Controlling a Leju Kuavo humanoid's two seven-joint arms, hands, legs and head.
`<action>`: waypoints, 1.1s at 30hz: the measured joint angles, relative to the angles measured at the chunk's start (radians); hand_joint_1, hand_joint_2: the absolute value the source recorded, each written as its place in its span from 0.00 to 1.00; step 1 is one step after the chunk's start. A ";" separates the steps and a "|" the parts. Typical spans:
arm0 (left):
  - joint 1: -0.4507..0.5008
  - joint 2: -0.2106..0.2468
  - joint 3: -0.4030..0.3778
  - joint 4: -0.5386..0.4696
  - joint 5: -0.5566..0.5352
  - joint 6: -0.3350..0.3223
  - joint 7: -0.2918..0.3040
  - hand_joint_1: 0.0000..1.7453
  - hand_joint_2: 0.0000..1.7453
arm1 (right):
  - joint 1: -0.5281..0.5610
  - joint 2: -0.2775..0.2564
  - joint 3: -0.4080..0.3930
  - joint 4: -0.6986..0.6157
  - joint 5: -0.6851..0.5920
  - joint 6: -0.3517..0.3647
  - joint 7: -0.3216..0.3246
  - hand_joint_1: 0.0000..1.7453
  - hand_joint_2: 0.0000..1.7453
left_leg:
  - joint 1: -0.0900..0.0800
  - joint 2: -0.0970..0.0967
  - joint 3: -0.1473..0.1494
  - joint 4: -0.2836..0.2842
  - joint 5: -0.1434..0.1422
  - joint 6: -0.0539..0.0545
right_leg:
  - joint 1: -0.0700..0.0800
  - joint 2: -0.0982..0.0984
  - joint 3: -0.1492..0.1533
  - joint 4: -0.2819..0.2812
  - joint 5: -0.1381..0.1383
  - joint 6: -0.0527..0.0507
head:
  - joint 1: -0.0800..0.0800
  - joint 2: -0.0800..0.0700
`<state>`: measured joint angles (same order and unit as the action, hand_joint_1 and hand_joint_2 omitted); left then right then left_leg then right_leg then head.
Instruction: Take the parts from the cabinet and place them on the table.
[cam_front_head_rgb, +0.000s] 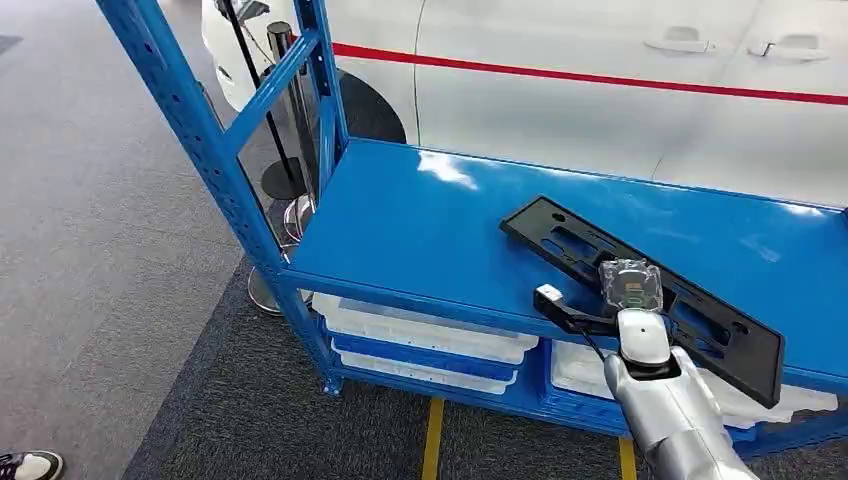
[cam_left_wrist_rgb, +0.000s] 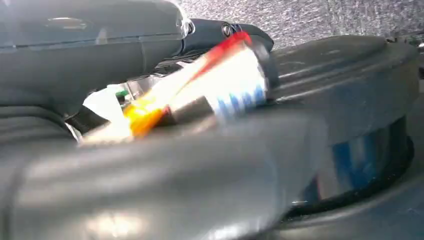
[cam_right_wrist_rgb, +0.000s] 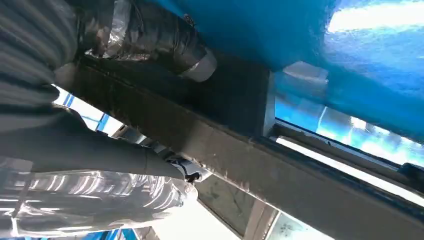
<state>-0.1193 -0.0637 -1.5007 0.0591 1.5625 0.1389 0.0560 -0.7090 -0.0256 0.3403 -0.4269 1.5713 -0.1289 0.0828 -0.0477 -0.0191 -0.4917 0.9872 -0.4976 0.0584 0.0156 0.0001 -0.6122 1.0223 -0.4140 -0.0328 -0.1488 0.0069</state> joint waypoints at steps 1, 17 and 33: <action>0.003 0.000 0.000 0.000 0.000 0.008 -0.011 0.00 1.00 | 0.003 0.000 -0.005 -0.004 0.000 0.000 -0.002 1.00 1.00 | 0.000 0.000 0.001 0.000 0.000 0.000 | 0.000 0.000 0.000 0.000 0.000 0.000 | 0.000 0.000; -0.005 -0.009 0.001 0.000 0.003 0.058 0.012 0.00 1.00 | 0.058 0.002 -0.021 -0.112 -0.003 -0.052 -0.080 1.00 1.00 | 0.000 0.000 -0.002 0.000 0.000 0.000 | 0.000 0.000 -0.002 0.000 0.000 0.000 | 0.000 0.000; -0.007 -0.010 0.001 0.000 0.003 0.064 0.027 0.00 1.00 | 0.147 0.004 -0.053 -0.690 -0.122 -0.037 -0.254 1.00 1.00 | 0.000 0.000 -0.004 0.000 0.012 0.008 | -0.003 0.000 -0.004 -0.002 0.011 0.014 | 0.000 0.000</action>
<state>-0.1261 -0.0740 -1.4996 0.0591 1.5652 0.2026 0.0831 -0.5624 -0.0213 0.2873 -1.1168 1.4488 -0.1663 -0.1717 -0.0481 -0.0190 -0.4953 0.9874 -0.4860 0.0664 0.0129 0.0001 -0.6158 1.0199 -0.4028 -0.0185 -0.1488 0.0069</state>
